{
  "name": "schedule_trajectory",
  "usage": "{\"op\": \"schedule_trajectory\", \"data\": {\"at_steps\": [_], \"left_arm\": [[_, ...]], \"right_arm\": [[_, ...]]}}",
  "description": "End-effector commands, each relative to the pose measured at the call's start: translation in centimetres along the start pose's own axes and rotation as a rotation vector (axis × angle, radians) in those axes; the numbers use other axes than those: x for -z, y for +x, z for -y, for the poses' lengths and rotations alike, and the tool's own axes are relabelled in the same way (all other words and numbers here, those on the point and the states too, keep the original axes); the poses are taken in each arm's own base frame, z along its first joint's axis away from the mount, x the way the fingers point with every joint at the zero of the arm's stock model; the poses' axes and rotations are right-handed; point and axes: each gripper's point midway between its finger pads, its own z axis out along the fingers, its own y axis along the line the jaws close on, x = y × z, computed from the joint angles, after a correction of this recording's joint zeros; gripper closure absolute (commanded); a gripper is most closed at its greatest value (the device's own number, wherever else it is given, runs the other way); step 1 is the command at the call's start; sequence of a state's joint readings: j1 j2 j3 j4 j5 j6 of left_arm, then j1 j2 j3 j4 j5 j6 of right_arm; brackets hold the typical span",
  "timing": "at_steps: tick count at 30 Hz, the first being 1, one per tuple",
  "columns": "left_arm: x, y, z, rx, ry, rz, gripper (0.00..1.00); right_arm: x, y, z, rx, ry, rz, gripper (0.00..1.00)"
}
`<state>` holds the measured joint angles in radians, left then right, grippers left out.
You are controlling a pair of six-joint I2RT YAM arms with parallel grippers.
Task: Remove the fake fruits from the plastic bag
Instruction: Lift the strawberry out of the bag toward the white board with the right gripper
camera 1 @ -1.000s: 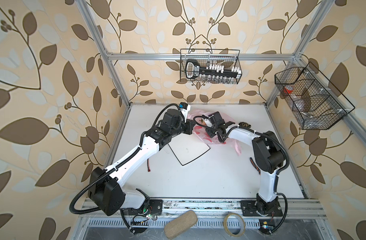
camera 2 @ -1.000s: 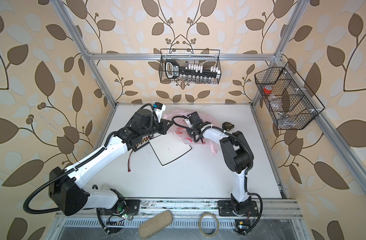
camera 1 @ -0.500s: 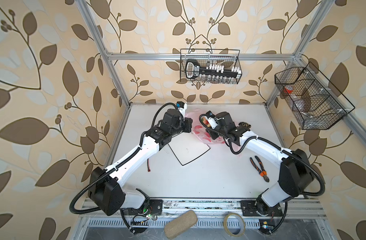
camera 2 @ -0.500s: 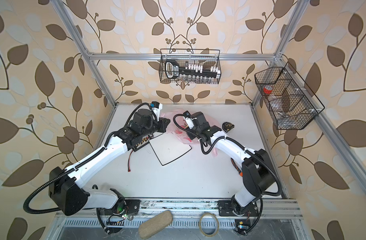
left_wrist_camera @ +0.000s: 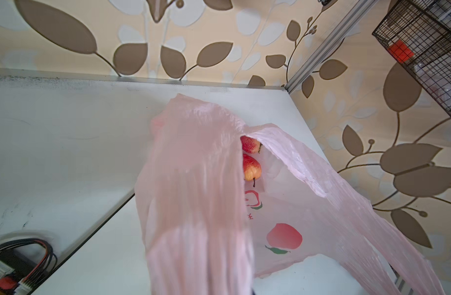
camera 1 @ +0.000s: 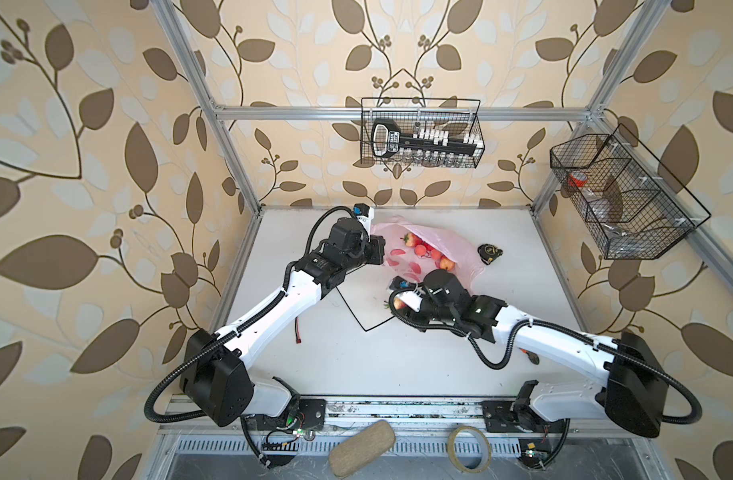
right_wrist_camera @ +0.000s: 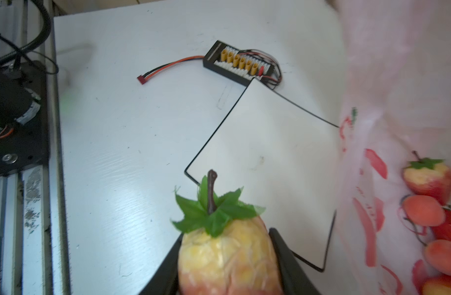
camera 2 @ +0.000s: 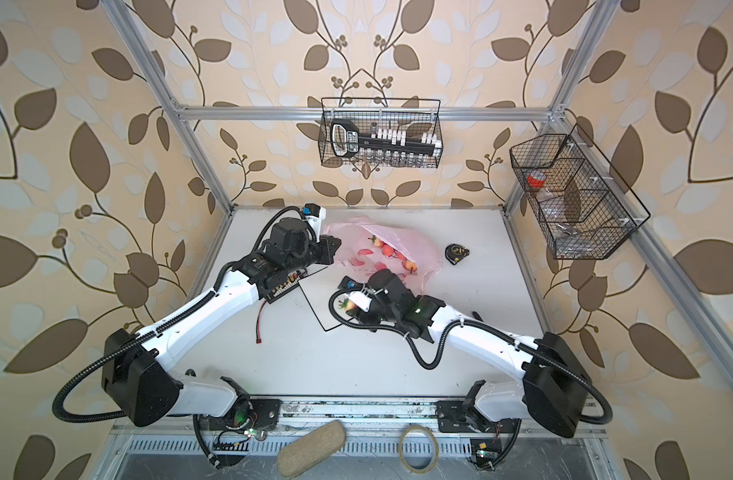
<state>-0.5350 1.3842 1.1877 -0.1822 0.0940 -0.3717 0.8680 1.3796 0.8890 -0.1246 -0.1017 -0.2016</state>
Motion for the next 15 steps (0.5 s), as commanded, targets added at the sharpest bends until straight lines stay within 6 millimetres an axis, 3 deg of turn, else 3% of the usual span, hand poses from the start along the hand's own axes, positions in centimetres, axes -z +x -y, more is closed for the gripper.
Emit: {"op": "schedule_trajectory", "data": {"at_steps": [1,8,15], "left_arm": [[0.4,-1.4,-0.2,0.01,-0.009,0.045,1.0],[0.8,-1.6,0.0,-0.003,-0.008,0.043,1.0],[1.1,-1.8,0.0,-0.003,-0.012,0.051,1.0]], "right_arm": [[-2.8,-1.3,0.1,-0.07,0.021,0.047,0.7],[-8.7,-0.2,1.3,-0.293,0.101,0.004,0.71],[-12.2,1.3,2.2,-0.333,0.143,-0.07,0.71]]}}
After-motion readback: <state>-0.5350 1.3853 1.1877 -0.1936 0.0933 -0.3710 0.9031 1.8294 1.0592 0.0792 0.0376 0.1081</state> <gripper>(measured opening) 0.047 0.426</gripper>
